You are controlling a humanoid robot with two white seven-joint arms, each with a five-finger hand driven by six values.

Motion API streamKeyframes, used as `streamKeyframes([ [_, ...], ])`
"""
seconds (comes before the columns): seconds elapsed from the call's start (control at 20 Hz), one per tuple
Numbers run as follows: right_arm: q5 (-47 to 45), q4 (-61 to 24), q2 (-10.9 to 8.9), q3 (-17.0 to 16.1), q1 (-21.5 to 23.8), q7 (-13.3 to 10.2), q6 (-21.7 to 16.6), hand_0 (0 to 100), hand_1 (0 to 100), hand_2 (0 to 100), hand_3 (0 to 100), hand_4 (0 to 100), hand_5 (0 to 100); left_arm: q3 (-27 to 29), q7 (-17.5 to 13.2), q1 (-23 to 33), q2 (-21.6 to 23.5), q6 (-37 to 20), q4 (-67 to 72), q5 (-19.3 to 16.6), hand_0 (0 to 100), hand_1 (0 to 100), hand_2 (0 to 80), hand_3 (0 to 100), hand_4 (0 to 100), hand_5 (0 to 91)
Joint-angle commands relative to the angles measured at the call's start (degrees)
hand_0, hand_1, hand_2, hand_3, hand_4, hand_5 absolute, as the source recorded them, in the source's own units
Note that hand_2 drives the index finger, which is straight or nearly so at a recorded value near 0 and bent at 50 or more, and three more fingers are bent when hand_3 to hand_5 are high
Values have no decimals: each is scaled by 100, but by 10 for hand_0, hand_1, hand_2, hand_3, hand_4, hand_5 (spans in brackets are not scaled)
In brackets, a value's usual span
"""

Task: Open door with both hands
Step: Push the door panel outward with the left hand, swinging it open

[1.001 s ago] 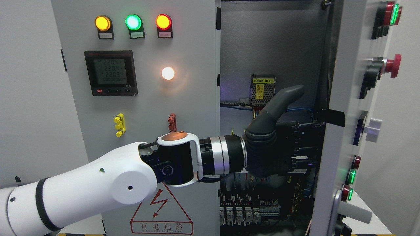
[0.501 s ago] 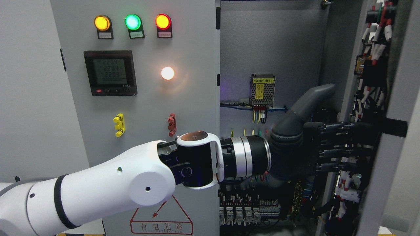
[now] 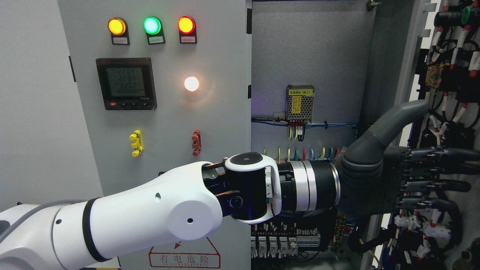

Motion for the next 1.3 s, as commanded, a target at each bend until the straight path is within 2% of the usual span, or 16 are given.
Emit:
streamKeyframes([
  [0.0,-141,2,0,0,4,-2,2,0,0,0,0,0,0,25,156,-70,-498,-6,49,-15,0,0,0,0,32,0],
  [0.2,-141,2,0,0,4,-2,2,0,0,0,0,0,0,7,245,-114,-823,-33,224,-15,0,0,0,0,31,0],
  [0.4,-141,2,0,0,-5,-2,2,0,0,0,0,0,0,-19,297,-140,-1043,-331,435,-15,0,0,0,0,31,0],
  [0.8,-141,2,0,0,-5,-2,2,0,0,0,0,0,0,-46,1043,-167,-1395,-481,532,-41,0,0,0,0,31,0],
  [1.0,-141,-7,0,0,-5,-2,2,0,0,0,0,0,0,-63,1176,-167,-1465,-630,532,-41,0,0,0,0,31,0],
  [1.25,-141,2,0,0,4,-2,2,0,0,0,0,0,0,-98,1492,-167,-1483,-771,532,-59,0,0,0,0,32,0],
])
